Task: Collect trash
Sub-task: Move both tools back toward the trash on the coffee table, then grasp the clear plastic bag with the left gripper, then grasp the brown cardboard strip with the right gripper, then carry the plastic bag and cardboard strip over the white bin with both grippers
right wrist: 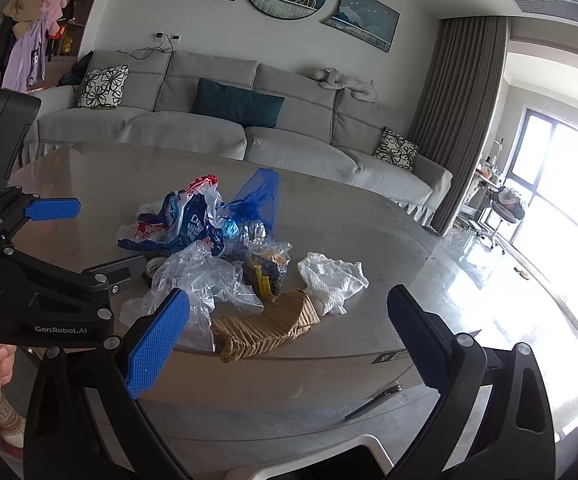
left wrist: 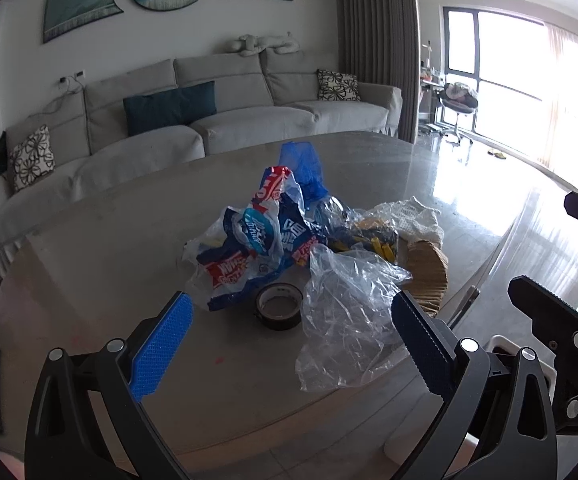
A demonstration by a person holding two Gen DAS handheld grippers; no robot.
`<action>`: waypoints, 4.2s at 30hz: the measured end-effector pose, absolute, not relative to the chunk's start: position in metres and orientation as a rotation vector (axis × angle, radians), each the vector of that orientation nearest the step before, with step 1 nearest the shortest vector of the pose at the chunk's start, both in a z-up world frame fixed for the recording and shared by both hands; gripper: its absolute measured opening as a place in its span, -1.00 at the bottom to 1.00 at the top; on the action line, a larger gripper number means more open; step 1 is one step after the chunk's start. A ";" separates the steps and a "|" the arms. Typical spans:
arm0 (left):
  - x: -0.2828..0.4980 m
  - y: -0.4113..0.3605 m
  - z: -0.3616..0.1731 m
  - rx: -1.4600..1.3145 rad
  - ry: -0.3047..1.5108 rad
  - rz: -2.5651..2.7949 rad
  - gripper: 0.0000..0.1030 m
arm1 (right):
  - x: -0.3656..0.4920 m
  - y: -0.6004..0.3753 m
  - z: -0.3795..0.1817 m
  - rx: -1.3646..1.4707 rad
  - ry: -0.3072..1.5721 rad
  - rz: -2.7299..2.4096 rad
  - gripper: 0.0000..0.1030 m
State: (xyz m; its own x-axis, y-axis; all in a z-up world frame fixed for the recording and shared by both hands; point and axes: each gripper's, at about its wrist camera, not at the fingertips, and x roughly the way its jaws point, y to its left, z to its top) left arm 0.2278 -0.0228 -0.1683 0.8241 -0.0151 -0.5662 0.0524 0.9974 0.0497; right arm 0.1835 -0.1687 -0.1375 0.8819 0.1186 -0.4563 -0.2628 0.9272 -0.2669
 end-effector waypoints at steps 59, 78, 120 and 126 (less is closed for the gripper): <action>0.253 -0.023 -0.164 0.175 0.550 -0.026 -0.86 | 0.241 -0.160 -0.192 -0.226 0.540 0.197 0.91; 0.280 -0.038 -0.183 0.226 0.572 -0.042 -0.86 | 0.284 -0.173 -0.246 -0.084 0.705 0.169 0.91; 0.230 -0.045 -0.133 0.191 0.474 -0.097 -0.86 | 0.188 -0.180 -0.142 -0.211 0.474 0.135 -0.18; 0.217 -0.065 -0.134 0.182 0.475 -0.171 -0.86 | 0.166 -0.194 -0.134 -0.234 0.466 0.092 -0.18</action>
State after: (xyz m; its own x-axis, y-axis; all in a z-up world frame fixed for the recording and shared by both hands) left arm 0.2173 -0.0646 -0.1338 0.8758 -0.1204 -0.4674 0.2048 0.9696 0.1339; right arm 0.1655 -0.1944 -0.1337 0.8898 0.0340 -0.4551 -0.1407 0.9691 -0.2027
